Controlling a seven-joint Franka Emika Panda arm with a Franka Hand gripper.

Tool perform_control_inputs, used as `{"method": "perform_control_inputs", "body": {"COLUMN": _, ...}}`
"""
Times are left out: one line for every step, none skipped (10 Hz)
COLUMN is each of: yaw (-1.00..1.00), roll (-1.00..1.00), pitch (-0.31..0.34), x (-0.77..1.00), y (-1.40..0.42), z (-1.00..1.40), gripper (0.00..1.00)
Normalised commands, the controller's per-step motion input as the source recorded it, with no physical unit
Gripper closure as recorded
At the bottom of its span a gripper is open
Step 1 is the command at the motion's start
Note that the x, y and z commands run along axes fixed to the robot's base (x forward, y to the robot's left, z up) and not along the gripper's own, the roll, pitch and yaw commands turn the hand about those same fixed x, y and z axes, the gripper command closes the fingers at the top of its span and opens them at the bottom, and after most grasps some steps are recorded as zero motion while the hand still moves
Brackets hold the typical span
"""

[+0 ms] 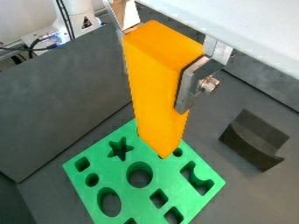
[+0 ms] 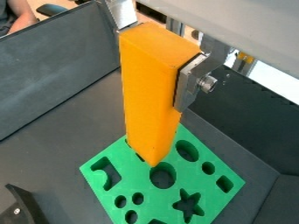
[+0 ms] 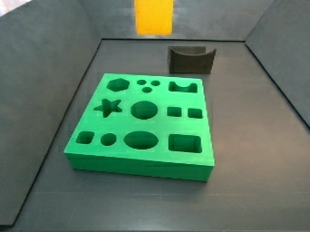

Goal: Insert the rectangle object.

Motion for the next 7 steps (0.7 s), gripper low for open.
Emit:
{"method": "perform_control_inputs", "body": {"yaw": -0.19, "roll": 0.00, "pitch": -0.067, "x": 0.52, "y": -0.61, "z": -0.68, "gripper": 1.00}}
{"method": "perform_control_inputs", "body": {"yaw": -0.17, "roll": 0.00, "pitch": -0.096, "x": 0.54, "y": -0.53, "z": -0.86, "gripper": 1.00}}
{"method": "perform_control_inputs", "body": {"yaw": -0.15, "roll": 0.00, "pitch": -0.106, "x": 0.56, "y": -0.52, "z": -0.93, "gripper": 1.00}}
{"method": "perform_control_inputs", "body": {"yaw": -0.10, "roll": 0.00, "pitch": -0.096, "x": 0.63, "y": -0.51, "z": -0.96, "gripper": 1.00}}
{"method": "perform_control_inputs", "body": {"yaw": -0.11, "roll": 0.00, "pitch": -0.086, "x": 0.64, "y": -0.49, "z": -1.00, "gripper": 1.00}}
{"method": "perform_control_inputs", "body": {"yaw": -0.04, "roll": 0.00, "pitch": -0.036, "x": 0.76, "y": -0.47, "z": -1.00, "gripper": 1.00}}
{"method": "perform_control_inputs", "body": {"yaw": 0.00, "roll": 0.10, "pitch": 0.067, "x": 0.63, "y": -0.56, "z": -0.84, "gripper": 1.00}}
